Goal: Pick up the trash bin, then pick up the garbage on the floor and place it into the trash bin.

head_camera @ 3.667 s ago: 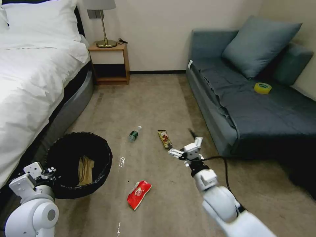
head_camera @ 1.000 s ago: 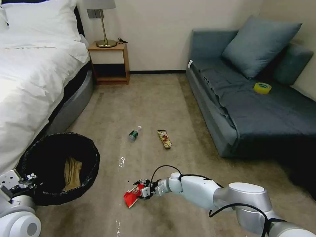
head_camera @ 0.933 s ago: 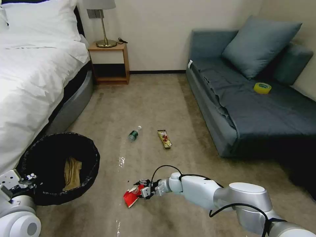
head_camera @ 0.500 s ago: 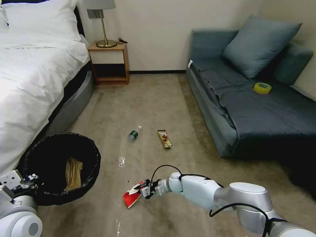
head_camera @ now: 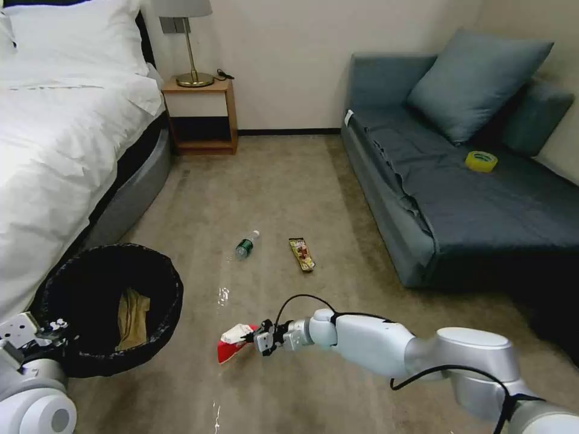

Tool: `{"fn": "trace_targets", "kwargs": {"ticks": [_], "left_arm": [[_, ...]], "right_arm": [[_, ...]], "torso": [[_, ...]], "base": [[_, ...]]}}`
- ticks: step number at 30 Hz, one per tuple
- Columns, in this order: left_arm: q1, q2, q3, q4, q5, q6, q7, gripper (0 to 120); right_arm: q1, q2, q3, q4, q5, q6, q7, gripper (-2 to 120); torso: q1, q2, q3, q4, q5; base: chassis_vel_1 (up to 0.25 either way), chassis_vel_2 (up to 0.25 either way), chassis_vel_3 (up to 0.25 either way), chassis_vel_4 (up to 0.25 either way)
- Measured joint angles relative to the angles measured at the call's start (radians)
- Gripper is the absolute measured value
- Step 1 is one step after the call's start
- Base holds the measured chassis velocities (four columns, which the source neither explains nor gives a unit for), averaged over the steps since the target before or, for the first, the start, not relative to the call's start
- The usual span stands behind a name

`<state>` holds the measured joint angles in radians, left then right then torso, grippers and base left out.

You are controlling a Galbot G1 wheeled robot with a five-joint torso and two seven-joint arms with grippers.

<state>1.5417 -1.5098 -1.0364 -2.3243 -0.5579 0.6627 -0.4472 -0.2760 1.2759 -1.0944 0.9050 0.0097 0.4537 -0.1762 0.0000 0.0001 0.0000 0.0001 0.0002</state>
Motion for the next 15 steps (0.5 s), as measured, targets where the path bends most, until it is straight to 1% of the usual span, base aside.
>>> {"fn": "trace_targets", "kwargs": {"ticks": [2, 3, 5, 7, 8, 9, 10, 12, 13, 14, 15], "left_arm": [[0.000, 0.003, 0.004, -0.002, -0.001, 0.001, 0.000, 3], [0.000, 0.003, 0.004, -0.002, -0.001, 0.001, 0.000, 3], [0.001, 0.006, 0.008, -0.003, -0.001, 0.002, -0.001, 3], [0.000, 0.008, 0.015, -0.002, -0.001, 0.002, -0.002, 3], [0.000, 0.008, 0.015, -0.002, -0.001, 0.002, -0.002, 3], [0.000, 0.009, 0.021, -0.001, 0.000, 0.002, -0.002, 3], [0.000, 0.009, 0.027, -0.001, 0.001, 0.003, -0.002, 3], [-0.001, 0.010, 0.047, 0.000, 0.002, 0.005, -0.003, 3], [-0.002, 0.009, 0.057, 0.002, 0.007, 0.005, -0.004, 3], [-0.002, 0.009, 0.057, 0.002, 0.007, 0.005, -0.004, 3], [-0.004, 0.009, 0.067, 0.003, 0.012, 0.005, -0.007, 3]], "right_arm": [[0.014, -0.046, 0.049, 0.042, 0.000, -0.002, 0.002, 0], [0.014, -0.046, 0.049, 0.042, 0.000, -0.002, 0.002, 0], [0.034, -0.116, 0.100, 0.098, 0.012, -0.016, 0.006, 0], [0.044, -0.207, 0.158, 0.184, 0.041, -0.041, 0.009, 0], [0.044, -0.207, 0.158, 0.184, 0.041, -0.041, 0.009, 0], [0.044, -0.241, 0.194, 0.230, 0.051, -0.043, 0.011, 0], [0.042, -0.266, 0.229, 0.272, 0.058, -0.045, 0.015, 0], [0.030, -0.322, 0.310, 0.403, 0.099, -0.070, 0.035, 0], [0.024, -0.341, 0.336, 0.463, 0.124, -0.091, 0.054, 0], [0.024, -0.341, 0.336, 0.463, 0.124, -0.091, 0.054, 0], [0.019, -0.357, 0.358, 0.519, 0.151, -0.111, 0.075, 0]], "torso": [[0.000, 0.000, 0.000, 0.0001, 0.0003], [0.000, 0.000, 0.000, 0.0001, 0.0003], [0.000, 0.000, 0.000, 0.0003, 0.0000], [0.000, 0.000, 0.000, -0.0003, -0.0001], [0.000, 0.000, 0.000, -0.0003, -0.0001], [0.000, 0.000, 0.000, -0.0008, 0.0001], [0.000, 0.000, 0.000, -0.0007, -0.0001], [0.000, 0.000, 0.000, -0.0005, 0.0000], [0.000, 0.000, 0.000, -0.0003, 0.0000], [0.000, 0.000, 0.000, -0.0003, 0.0000], [0.000, 0.000, 0.000, -0.0001, 0.0000]], "base": [[0.000, 0.000, 0.000, 0.000], [0.000, 0.000, 0.000, 0.000], [0.000, 0.000, 0.000, 0.000], [0.000, 0.000, 0.000, 0.000], [0.000, 0.000, 0.000, 0.000], [0.000, 0.000, 0.000, 0.000], [0.000, 0.000, 0.000, 0.000], [0.000, 0.000, 0.000, 0.000], [0.000, 0.000, 0.000, 0.000], [0.000, 0.000, 0.000, 0.000], [0.000, 0.000, 0.000, 0.000]]}}
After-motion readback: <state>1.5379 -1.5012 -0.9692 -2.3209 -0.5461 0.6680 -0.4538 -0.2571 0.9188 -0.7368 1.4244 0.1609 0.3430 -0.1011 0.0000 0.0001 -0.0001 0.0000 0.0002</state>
